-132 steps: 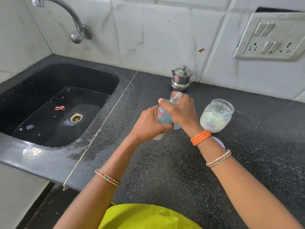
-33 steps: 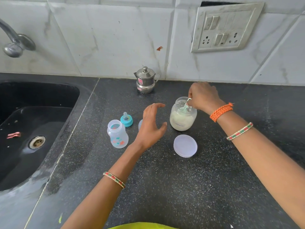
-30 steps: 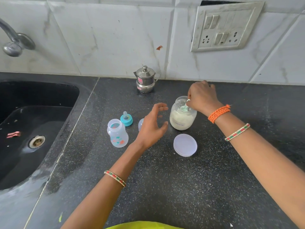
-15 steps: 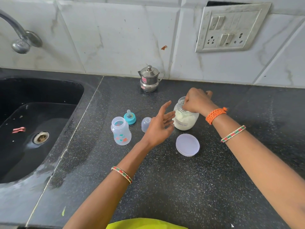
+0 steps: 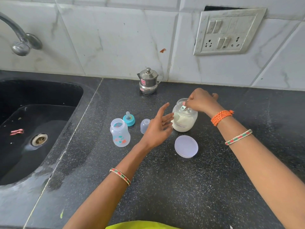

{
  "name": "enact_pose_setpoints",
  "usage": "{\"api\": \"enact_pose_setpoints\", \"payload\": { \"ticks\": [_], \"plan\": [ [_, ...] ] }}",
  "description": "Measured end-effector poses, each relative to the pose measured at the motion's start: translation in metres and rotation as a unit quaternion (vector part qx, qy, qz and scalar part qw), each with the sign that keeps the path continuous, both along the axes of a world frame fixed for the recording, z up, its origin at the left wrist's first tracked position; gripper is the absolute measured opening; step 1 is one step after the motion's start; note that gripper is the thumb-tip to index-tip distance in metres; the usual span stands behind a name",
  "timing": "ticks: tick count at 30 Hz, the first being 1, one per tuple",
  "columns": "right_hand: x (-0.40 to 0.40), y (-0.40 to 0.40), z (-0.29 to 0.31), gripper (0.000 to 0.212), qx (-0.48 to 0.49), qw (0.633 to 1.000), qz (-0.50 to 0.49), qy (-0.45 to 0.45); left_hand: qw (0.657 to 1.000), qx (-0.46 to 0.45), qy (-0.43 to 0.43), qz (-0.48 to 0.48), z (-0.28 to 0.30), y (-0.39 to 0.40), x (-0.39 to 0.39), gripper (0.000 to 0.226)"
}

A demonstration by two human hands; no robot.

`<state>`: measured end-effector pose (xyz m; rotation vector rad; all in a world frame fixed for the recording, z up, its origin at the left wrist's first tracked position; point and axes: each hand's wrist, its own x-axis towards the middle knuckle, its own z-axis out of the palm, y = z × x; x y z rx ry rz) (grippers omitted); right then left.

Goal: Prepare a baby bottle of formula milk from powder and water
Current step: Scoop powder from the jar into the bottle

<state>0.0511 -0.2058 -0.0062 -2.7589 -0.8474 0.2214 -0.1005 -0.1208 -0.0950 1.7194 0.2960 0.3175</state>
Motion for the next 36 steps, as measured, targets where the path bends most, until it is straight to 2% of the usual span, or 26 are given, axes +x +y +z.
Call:
{"api": "enact_pose_setpoints", "payload": {
  "ticks": [7,9,12,13,27,32,36],
  "plan": [
    [0.003,-0.026,-0.001,0.035,0.093,0.994,-0.049,-0.038,1.0,0.016,0.0,-0.008,-0.002,0.0,-0.002,0.078],
    [0.003,-0.032,0.001,0.034,0.091,0.995,-0.044,-0.007,1.0,0.018,0.001,-0.009,-0.001,-0.002,-0.003,0.079],
    [-0.002,-0.035,0.004,0.038,0.128,0.985,-0.028,0.11,1.0,0.021,0.002,-0.011,0.001,-0.004,-0.005,0.079],
    [-0.003,-0.035,0.004,0.04,0.142,0.982,-0.03,0.123,1.0,0.021,0.003,-0.012,0.002,-0.004,-0.005,0.079],
    [0.002,-0.047,0.005,0.042,0.207,0.962,-0.083,0.155,0.999,0.03,-0.033,0.026,0.014,0.006,-0.014,0.075],
    [0.002,-0.054,0.004,0.031,0.221,0.95,-0.094,0.198,0.998,0.044,-0.039,0.018,0.013,0.005,-0.012,0.074],
    [0.002,-0.06,0.004,0.025,0.252,0.942,-0.106,0.195,0.997,0.036,-0.066,0.03,0.016,0.007,-0.015,0.071]
  ]
}}
